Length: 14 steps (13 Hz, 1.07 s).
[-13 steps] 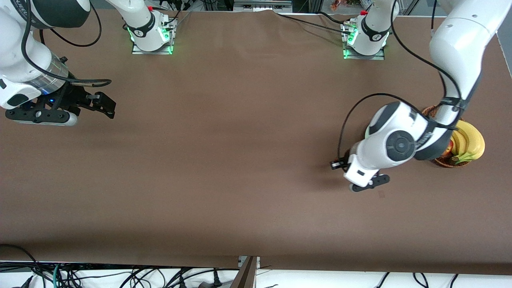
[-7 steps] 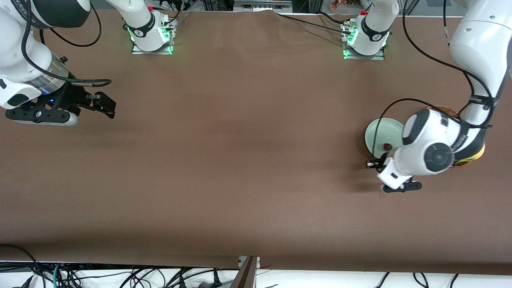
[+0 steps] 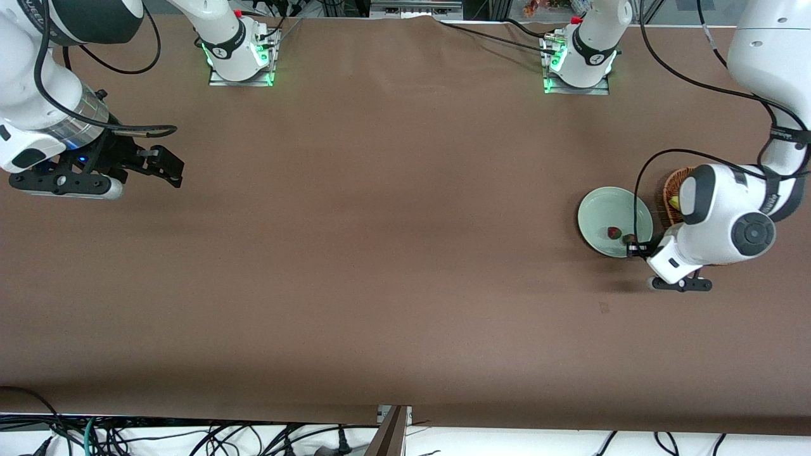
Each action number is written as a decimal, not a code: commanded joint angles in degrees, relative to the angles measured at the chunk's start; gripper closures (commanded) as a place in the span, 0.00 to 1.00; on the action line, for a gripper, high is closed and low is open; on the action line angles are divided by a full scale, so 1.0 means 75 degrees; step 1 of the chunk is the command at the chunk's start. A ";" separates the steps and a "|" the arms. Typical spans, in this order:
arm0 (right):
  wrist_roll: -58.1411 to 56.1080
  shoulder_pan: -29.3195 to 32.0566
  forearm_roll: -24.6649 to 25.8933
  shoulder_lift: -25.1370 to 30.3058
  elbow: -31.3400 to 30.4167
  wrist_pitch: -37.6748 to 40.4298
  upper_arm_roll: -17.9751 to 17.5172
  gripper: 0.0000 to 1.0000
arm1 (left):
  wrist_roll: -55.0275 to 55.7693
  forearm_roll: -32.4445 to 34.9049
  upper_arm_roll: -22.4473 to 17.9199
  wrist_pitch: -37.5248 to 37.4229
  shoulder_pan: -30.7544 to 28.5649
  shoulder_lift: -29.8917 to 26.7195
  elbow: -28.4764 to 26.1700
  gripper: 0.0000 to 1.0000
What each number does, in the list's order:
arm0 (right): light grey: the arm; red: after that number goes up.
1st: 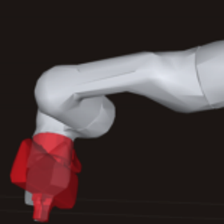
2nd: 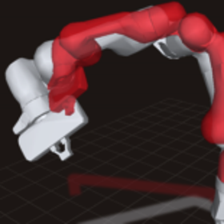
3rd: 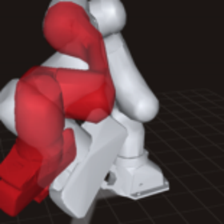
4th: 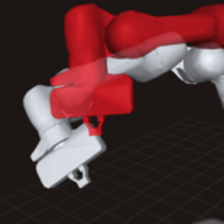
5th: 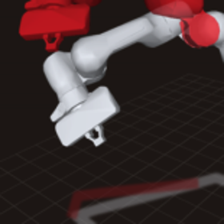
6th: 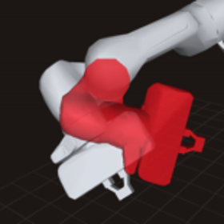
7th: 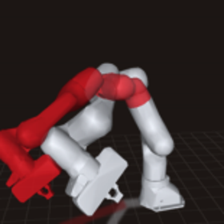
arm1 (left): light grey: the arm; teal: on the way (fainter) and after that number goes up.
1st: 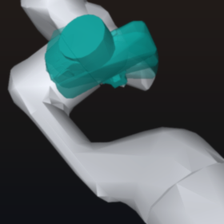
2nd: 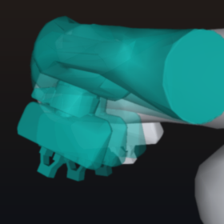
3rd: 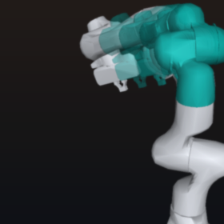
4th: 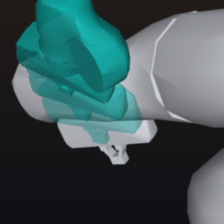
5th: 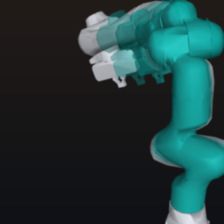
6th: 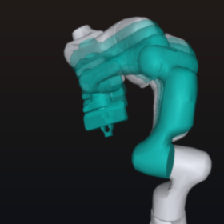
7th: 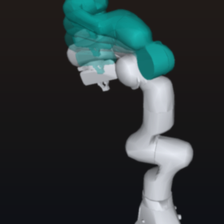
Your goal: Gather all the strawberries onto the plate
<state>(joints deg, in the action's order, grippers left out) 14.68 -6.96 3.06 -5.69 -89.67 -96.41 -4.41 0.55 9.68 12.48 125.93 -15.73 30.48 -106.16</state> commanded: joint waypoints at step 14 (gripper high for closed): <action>-0.0011 0.0049 0.0014 -0.0039 0.0144 0.0152 -0.0057 0.00 | -0.0518 -0.0459 -0.0199 -0.0301 0.0596 -0.2550 -0.1174 0.00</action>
<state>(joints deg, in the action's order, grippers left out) 14.68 -6.96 3.06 -5.69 -89.67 -96.38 -4.41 -0.45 8.37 10.75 126.26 -11.95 16.09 -113.55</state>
